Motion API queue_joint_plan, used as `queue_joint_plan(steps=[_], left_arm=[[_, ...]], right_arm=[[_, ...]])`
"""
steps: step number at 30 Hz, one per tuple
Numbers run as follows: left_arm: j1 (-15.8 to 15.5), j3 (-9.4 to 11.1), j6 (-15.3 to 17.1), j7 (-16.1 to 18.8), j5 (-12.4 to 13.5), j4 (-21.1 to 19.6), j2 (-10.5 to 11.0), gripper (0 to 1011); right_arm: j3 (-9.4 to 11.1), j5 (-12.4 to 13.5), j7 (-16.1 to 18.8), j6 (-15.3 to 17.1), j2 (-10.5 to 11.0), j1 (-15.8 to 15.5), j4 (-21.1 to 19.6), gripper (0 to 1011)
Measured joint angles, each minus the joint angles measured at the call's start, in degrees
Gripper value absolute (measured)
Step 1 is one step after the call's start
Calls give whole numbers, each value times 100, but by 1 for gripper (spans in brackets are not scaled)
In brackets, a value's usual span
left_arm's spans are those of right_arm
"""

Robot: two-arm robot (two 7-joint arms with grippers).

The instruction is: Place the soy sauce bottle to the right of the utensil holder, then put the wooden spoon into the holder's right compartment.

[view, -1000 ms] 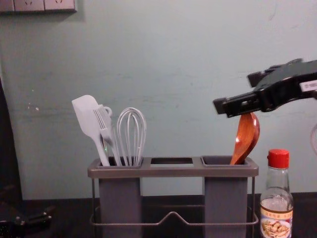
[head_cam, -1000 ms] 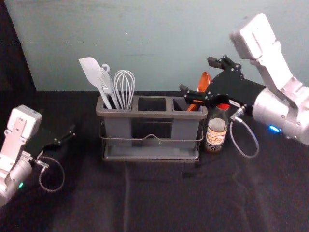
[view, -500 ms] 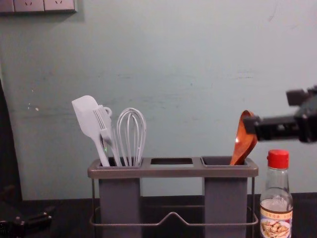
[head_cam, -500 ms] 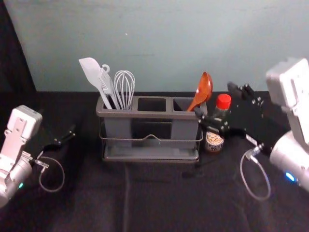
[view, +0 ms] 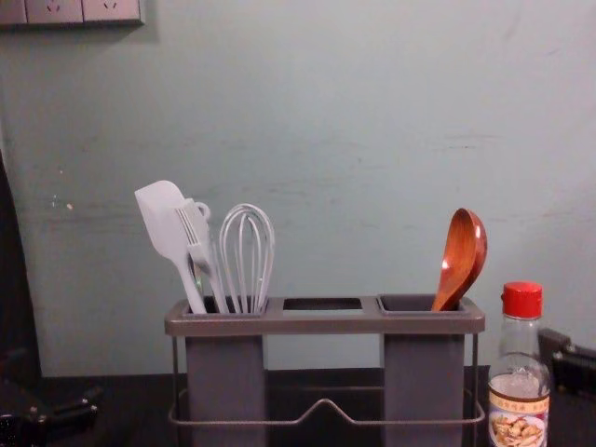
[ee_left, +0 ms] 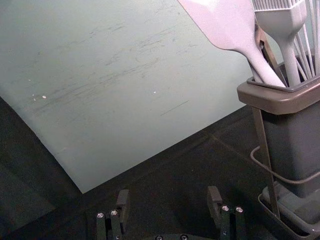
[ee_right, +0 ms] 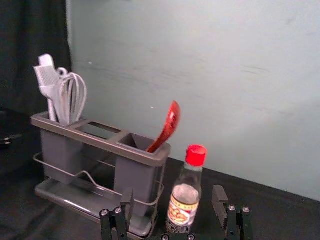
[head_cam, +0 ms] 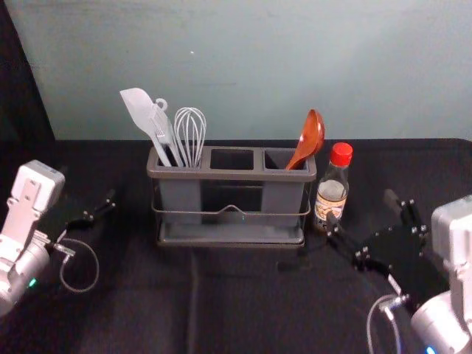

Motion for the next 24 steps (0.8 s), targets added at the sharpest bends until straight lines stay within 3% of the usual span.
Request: queue_joint_plan(steps=[2, 8, 18, 24], left_arm=[[0, 0, 0, 0, 0, 0, 0, 1011], [0, 0, 0, 0, 0, 0, 0, 1011], [0, 0, 0, 0, 0, 0, 0, 1011], [0, 1, 0, 0, 0, 0, 0, 1011]], right_arm=[[-13, -103, -176, -176, -174, -96, 126, 1004], [78, -53, -292, -383, -422, -202, 262, 1004], [200, 235, -302, -301, -807, -331, 379, 1004], [251, 276, -214, -297, -887, -342, 409, 1004]])
